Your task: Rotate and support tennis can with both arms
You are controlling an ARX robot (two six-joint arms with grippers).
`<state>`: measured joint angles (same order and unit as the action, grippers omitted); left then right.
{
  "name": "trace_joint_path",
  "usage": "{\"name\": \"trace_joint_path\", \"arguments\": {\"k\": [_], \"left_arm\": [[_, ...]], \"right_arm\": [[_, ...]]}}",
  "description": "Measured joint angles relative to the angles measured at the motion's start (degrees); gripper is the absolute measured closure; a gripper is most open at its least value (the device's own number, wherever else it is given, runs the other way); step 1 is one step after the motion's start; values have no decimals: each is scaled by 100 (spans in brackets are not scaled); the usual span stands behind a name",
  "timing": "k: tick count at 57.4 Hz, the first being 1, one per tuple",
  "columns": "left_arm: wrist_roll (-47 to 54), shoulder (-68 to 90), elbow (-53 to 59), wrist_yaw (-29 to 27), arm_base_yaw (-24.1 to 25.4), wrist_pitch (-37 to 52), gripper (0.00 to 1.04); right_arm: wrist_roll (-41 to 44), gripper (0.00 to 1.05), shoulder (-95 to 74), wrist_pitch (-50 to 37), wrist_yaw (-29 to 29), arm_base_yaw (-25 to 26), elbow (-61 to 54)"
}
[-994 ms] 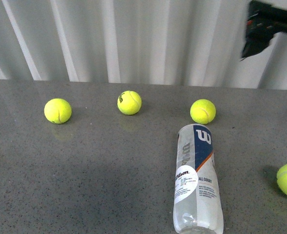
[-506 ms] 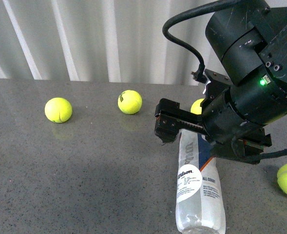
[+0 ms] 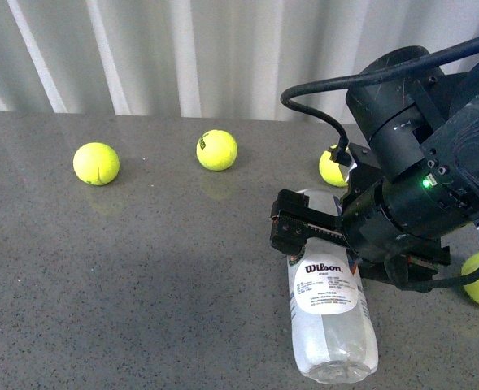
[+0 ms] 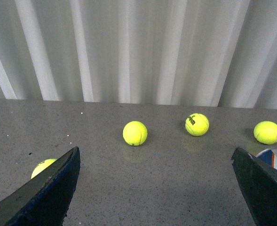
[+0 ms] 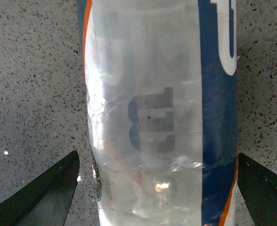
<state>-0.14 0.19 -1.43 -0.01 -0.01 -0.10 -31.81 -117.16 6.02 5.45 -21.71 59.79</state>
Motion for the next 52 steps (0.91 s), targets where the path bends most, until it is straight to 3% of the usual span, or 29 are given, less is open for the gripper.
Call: {"name": "trace_joint_path", "arguments": {"k": [10,34,52], "left_arm": [[0,0,0,0,-2,0,7],[0,0,0,0,0,0,7],[0,0,0,0,-2,0,7]], "right_arm": [[7,8,-37,-57,-83,24,-17],[240,71,79,-17,-363,59,-55],[772,89,470,-77,-981,-66,-192]]}}
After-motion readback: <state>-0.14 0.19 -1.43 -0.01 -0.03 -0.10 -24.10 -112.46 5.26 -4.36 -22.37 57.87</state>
